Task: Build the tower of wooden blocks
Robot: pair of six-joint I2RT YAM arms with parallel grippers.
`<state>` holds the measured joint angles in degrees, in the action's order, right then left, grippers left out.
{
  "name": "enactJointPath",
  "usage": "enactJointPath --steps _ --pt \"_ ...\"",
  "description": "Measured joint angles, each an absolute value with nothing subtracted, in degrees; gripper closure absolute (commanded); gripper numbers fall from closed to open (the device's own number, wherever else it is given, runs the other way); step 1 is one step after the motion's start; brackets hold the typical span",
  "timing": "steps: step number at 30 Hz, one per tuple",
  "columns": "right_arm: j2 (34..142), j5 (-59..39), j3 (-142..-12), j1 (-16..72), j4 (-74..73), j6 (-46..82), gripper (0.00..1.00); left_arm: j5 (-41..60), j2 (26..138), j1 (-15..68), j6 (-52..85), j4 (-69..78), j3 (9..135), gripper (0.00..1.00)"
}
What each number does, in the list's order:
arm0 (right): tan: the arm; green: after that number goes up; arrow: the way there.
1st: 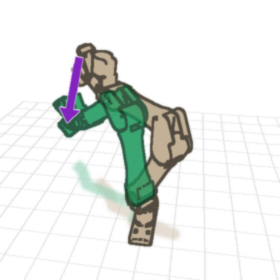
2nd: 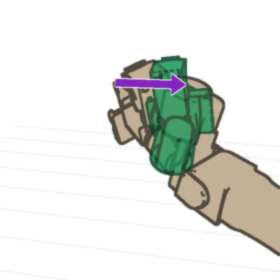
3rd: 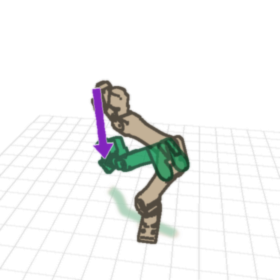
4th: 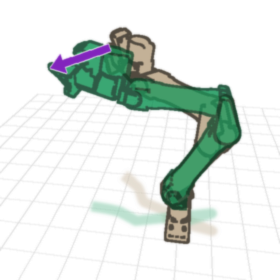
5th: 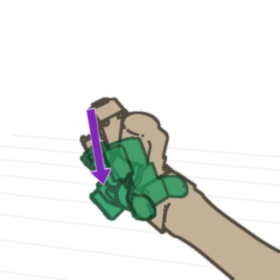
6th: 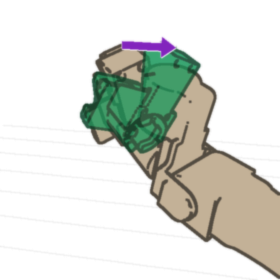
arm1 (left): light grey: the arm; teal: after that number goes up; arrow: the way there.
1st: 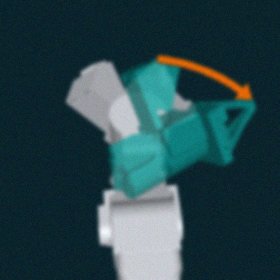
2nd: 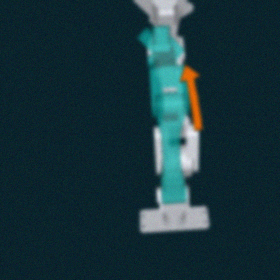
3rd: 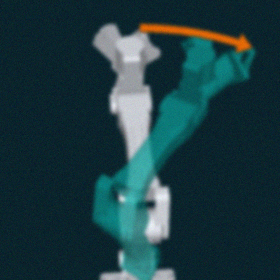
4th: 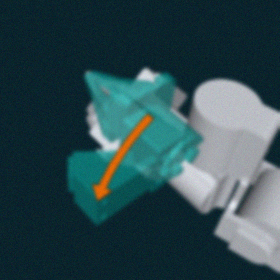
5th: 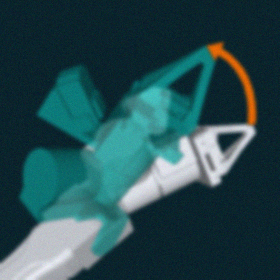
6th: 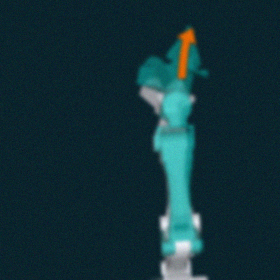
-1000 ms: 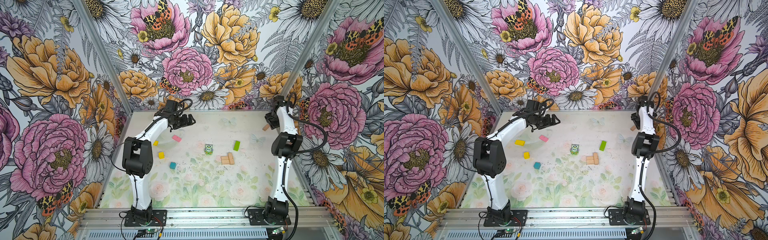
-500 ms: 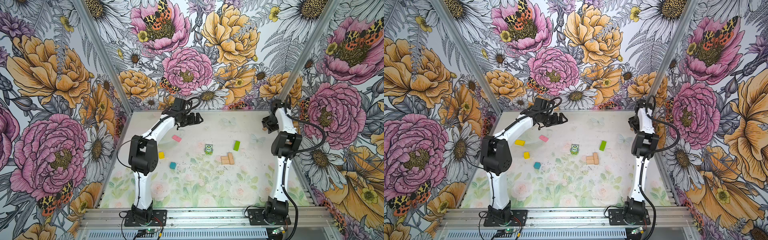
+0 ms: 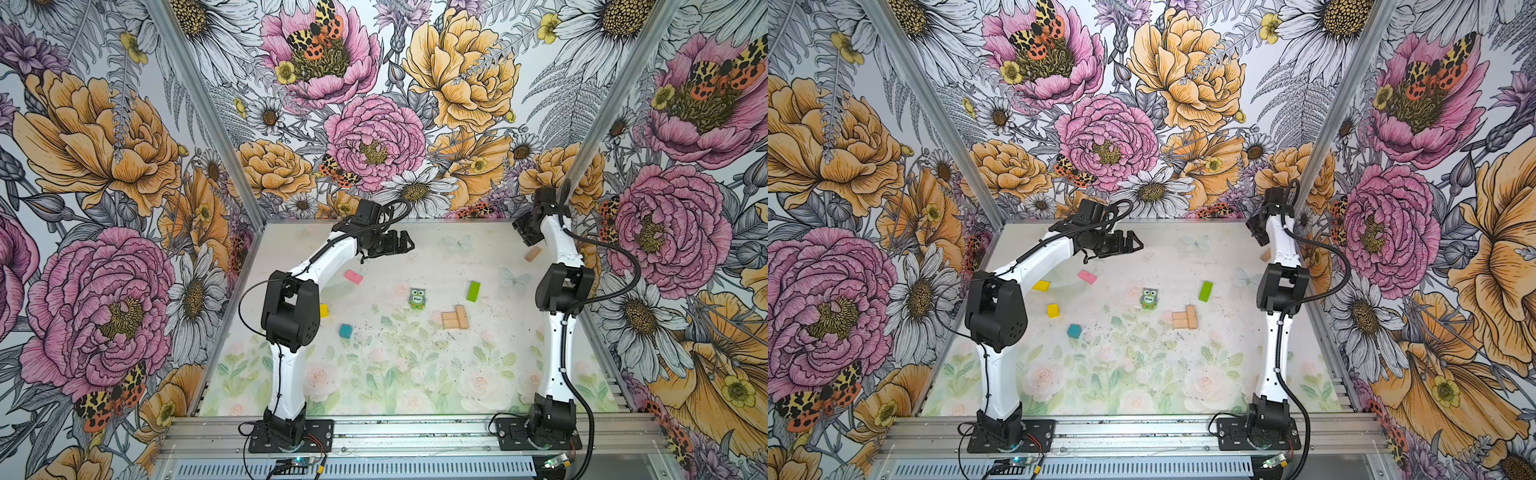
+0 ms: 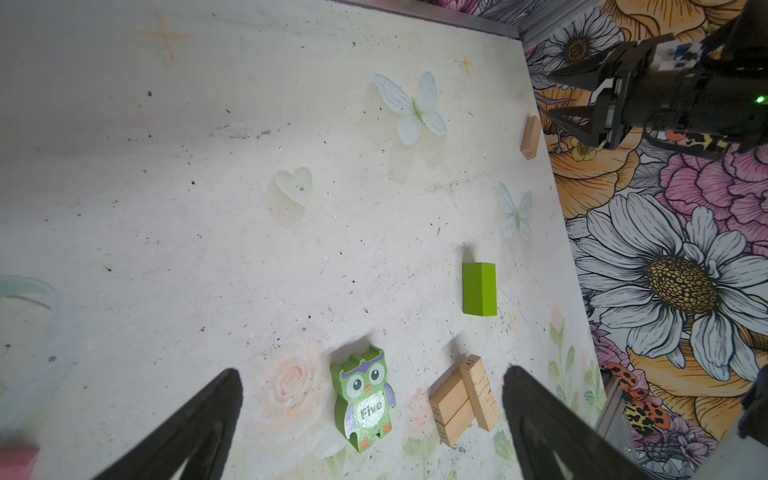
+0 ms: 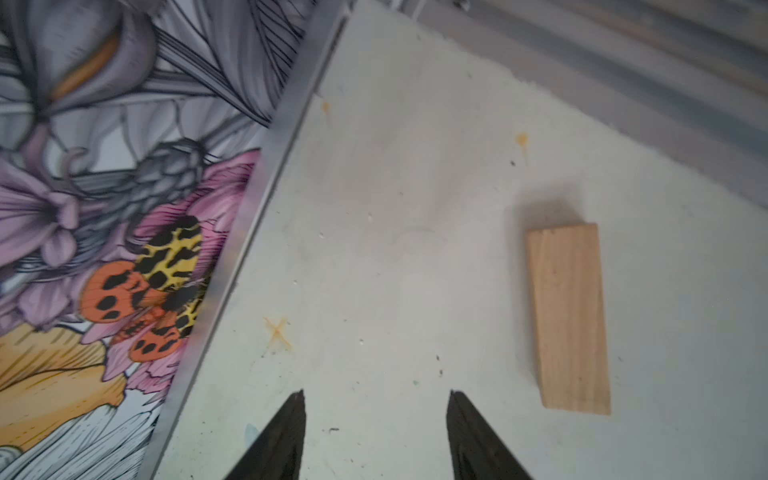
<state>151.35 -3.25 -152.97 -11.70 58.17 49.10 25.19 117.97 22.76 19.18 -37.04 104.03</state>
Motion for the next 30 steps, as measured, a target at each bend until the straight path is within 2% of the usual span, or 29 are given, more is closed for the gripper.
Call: enactJointPath --steps 4,10,25,30 --pt "151.35 -1.26 -153.56 -11.2 55.27 44.23 0.37 24.95 117.99 23.05 19.84 -37.54 105.03 0.01" --pt "151.37 3.4 -152.46 -11.92 55.81 46.81 0.37 23.09 117.95 24.4 20.73 -38.09 106.76 0.01" --pt "151.76 5.06 -152.03 -14.44 61.82 49.15 0.38 15.79 111.02 27.07 21.17 -38.81 97.71 0.01" --pt "151.59 2.72 -145.99 -14.26 63.7 52.14 0.38 15.88 111.0 26.5 21.15 -38.76 97.03 0.01"
